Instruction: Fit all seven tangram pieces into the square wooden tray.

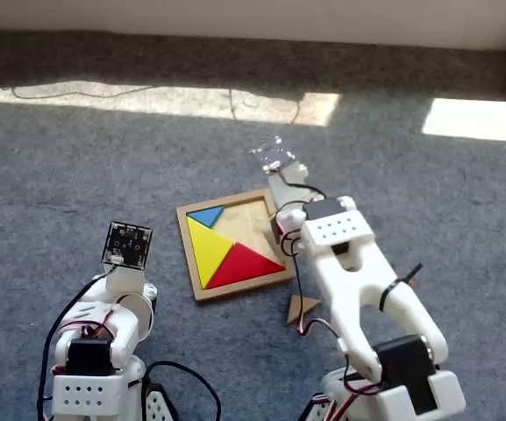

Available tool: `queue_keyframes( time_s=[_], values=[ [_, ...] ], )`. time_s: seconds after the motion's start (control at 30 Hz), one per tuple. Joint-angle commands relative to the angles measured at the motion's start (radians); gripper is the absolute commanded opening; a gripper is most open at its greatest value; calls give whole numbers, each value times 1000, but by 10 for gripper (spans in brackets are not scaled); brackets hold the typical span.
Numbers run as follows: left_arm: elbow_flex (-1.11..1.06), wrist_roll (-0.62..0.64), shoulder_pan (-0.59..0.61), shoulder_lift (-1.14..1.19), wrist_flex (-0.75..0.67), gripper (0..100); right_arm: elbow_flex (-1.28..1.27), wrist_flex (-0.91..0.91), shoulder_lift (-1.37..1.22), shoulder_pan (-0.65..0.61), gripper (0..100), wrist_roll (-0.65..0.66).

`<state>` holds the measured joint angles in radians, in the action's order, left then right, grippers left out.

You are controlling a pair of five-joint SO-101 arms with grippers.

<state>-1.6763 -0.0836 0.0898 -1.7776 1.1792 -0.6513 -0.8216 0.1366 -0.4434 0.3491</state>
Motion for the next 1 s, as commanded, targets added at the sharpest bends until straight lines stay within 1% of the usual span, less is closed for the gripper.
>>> queue_keyframes(
  time_s=[0.0,0.13,0.3,0.47,0.53,0.73,0.97],
  values=[
    [-21,-3,13,-41,3,6,122,96,-91,-51,5,84],
    [-21,-3,13,-41,2,6,209,116,-200,-73,9,123],
    [-21,-3,13,-41,2,6,295,111,-232,-93,22,126],
    [-21,-3,13,-41,2,6,295,110,-234,-139,159,126],
    [-21,-3,13,-41,2,6,298,90,-232,-150,184,126],
    [-21,-3,13,-41,2,6,305,-30,-226,-160,184,123],
    [-21,-3,13,-41,2,6,297,-44,-122,-223,184,123]
  ],
)
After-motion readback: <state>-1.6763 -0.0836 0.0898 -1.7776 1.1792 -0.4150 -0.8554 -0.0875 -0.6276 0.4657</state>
